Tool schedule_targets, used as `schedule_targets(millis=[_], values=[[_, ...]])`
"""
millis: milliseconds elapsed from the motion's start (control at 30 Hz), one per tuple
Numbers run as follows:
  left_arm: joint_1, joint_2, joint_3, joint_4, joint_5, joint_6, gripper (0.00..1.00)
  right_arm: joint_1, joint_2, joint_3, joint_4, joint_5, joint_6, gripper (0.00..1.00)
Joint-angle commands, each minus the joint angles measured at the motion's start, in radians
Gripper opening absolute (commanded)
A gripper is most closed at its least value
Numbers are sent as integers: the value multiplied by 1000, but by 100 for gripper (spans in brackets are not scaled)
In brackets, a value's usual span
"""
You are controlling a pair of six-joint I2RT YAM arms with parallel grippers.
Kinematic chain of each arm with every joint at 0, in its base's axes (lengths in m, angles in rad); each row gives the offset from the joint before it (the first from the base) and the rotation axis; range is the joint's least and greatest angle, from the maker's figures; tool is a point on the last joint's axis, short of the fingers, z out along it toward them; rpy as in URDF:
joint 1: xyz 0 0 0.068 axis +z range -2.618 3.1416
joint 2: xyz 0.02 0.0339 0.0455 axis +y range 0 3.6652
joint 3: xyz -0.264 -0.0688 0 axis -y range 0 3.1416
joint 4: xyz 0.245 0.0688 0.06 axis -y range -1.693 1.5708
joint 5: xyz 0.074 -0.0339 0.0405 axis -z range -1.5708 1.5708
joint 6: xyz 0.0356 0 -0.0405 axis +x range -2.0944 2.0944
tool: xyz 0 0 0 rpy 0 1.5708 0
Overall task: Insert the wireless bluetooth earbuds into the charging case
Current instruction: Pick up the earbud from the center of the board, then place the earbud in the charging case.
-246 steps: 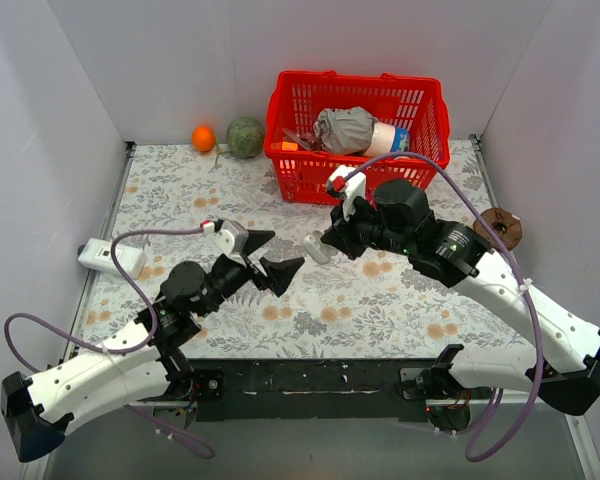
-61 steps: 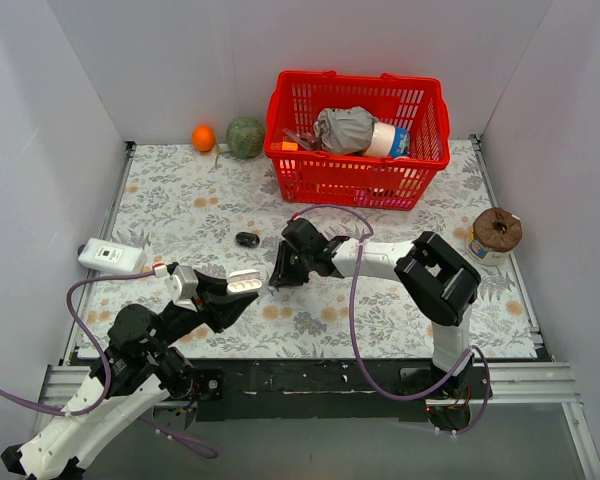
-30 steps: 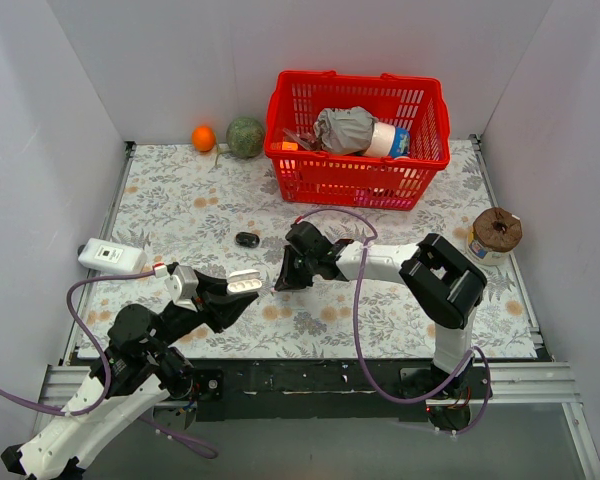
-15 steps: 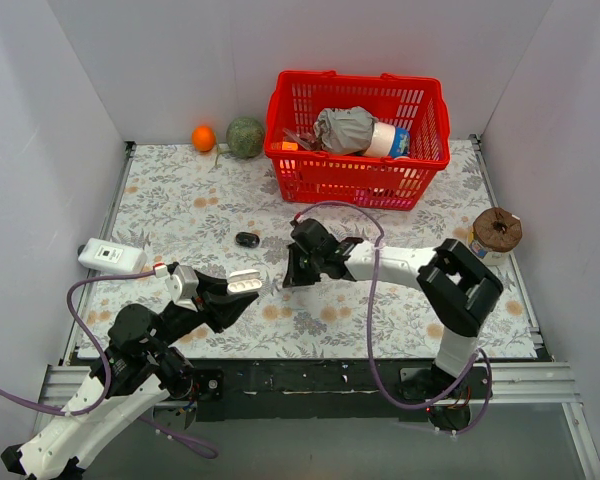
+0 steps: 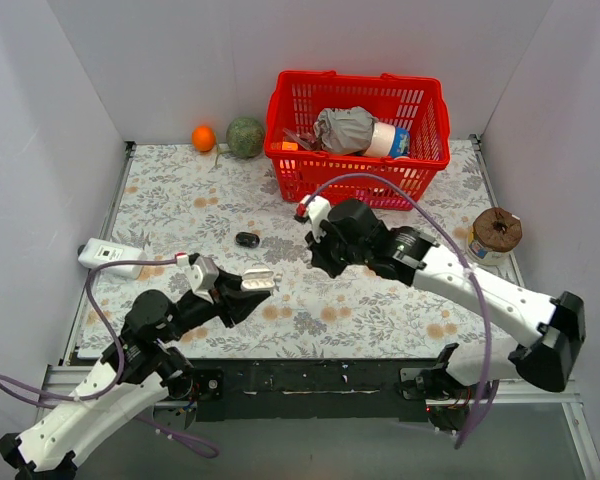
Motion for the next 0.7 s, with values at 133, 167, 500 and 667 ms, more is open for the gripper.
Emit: schedule_targets(millis=[133, 167, 500, 667], values=[[6, 199, 78, 73, 284, 89, 0, 240, -244, 57, -284, 277, -291, 1], [6, 235, 90, 66, 315, 108, 0, 277, -260, 61, -296, 291, -294, 1], [14, 481, 190, 85, 537, 201, 0, 358, -338, 253, -419, 189, -334, 1], [14, 491, 189, 102, 578, 237, 0, 361, -282, 311, -434, 51, -354, 1]])
